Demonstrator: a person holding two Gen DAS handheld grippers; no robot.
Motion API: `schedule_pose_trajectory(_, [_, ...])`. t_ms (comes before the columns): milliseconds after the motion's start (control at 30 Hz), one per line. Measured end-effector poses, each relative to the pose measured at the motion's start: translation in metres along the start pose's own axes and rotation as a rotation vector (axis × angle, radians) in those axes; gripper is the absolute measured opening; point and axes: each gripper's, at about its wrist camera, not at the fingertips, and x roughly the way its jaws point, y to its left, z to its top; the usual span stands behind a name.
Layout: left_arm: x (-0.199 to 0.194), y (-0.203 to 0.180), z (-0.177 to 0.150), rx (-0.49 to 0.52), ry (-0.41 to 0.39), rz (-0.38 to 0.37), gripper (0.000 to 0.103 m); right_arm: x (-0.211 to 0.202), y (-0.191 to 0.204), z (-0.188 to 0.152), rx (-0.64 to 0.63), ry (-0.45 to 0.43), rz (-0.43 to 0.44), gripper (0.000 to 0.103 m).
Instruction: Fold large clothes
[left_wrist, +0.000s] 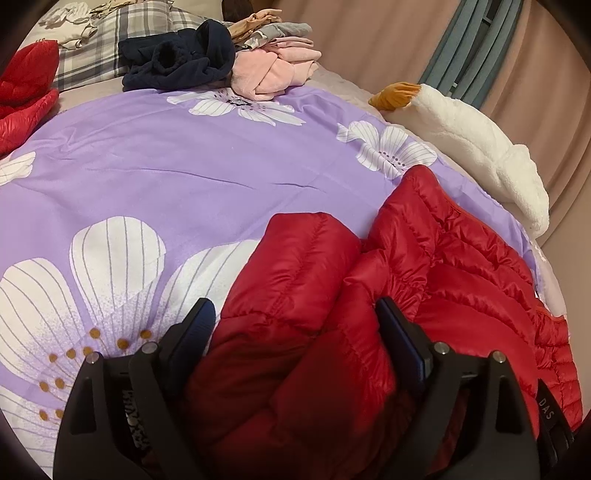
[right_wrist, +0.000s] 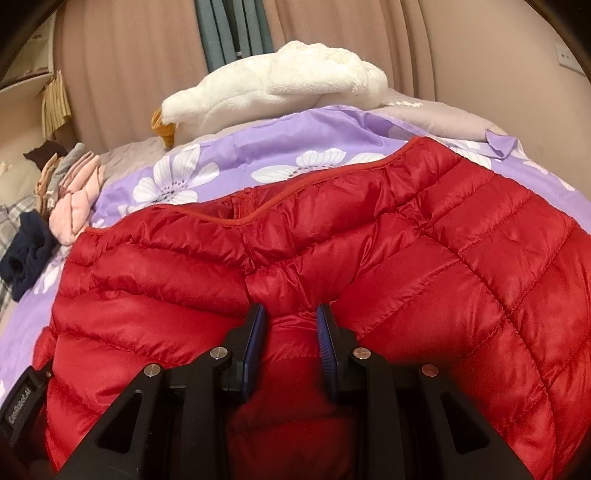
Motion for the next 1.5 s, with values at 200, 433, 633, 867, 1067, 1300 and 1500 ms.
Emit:
schedule_pose_trajectory(200, [-0.025,0.015,0.007,0.076,0.061,-0.033,0.091,-0.052,-0.008,0.009,-0.084,-0.024,-0.11,0.027])
schedule_pose_trajectory(433, [-0.08,0.09,-0.005,-0.212,0.19,-0.187,0.091,-0.13,-0.095,0.006,0.045,-0.106,-0.178,0.049])
schedule_pose_trajectory(633, [-0.093,0.074,-0.035,-0.183,0.274,-0.351,0.094,-0.132,-0.127,-0.024,0.143,-0.023,-0.222,0.049])
schedule_pose_trajectory(867, [-0.052,0.015,-0.043,-0.193,0.336,-0.453,0.095,-0.092,-0.146,-0.057,0.204,0.085,-0.156,0.057])
schedule_pose_trajectory(1067, [-0.034,-0.016,-0.032,-0.226,0.259,-0.33,0.052,-0.092,-0.148,-0.06,0.205,0.074,-0.131,0.061])
schedule_pose_trajectory(1300, [-0.113,-0.111,-0.023,0.281,-0.103,-0.152,0.035,-0.089,-0.145,-0.057,0.193,0.08,-0.141,0.062])
schedule_pose_trajectory(1500, [-0.178,-0.155,-0.018,0.329,-0.144,-0.414,0.035,-0.089,-0.145,-0.057,0.19,0.083,-0.145,0.062])
